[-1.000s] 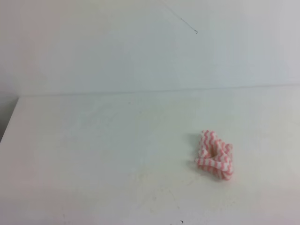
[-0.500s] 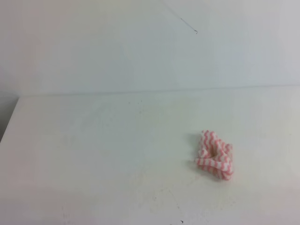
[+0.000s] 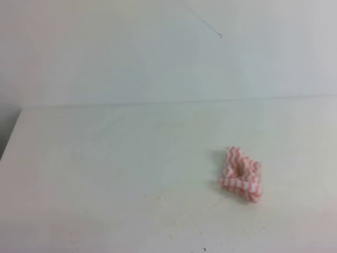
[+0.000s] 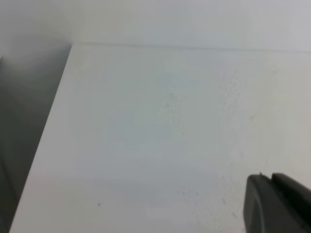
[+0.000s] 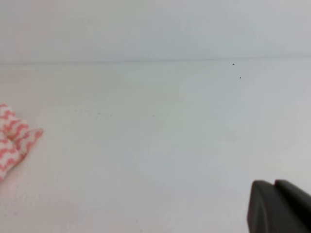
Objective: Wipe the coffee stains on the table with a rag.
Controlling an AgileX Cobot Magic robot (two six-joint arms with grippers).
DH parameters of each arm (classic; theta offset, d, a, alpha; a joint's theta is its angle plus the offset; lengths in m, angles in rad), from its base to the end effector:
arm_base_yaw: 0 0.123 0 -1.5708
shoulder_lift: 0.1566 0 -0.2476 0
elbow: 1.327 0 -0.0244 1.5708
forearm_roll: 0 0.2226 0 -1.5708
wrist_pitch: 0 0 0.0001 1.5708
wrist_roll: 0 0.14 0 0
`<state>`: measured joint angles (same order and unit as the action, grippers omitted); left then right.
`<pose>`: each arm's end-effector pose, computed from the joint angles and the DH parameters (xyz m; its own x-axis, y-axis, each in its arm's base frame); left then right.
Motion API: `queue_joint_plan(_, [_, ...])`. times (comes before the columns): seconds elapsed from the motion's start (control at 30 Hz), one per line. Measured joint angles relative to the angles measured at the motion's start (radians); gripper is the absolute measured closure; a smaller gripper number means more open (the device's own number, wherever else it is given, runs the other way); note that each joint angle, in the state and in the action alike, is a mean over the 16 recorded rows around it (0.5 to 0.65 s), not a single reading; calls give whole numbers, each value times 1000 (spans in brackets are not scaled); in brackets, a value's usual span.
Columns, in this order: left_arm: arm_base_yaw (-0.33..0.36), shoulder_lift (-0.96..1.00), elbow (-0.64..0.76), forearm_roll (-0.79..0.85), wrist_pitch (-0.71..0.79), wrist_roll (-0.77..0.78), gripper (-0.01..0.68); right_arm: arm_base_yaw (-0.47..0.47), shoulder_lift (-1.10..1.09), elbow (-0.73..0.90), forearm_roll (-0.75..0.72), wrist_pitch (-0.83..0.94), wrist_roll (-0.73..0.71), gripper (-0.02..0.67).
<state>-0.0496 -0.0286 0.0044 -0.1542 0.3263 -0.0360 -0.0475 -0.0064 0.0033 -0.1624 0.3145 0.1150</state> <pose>0.1092 -0.0123 0.1742 -0.2237 -0.1701 -0.9597 0.0580 0.9806 -0.1873 0.1106 -0.0123 0.1738 -0.2219 -0.0290 -0.9746 0.0875 0.9949 -0.0495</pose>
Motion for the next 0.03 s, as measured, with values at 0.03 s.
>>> queue_joint_plan(0.03, [0, 0, 0, 0, 0, 0, 674, 0, 0, 0, 0, 0, 0, 652])
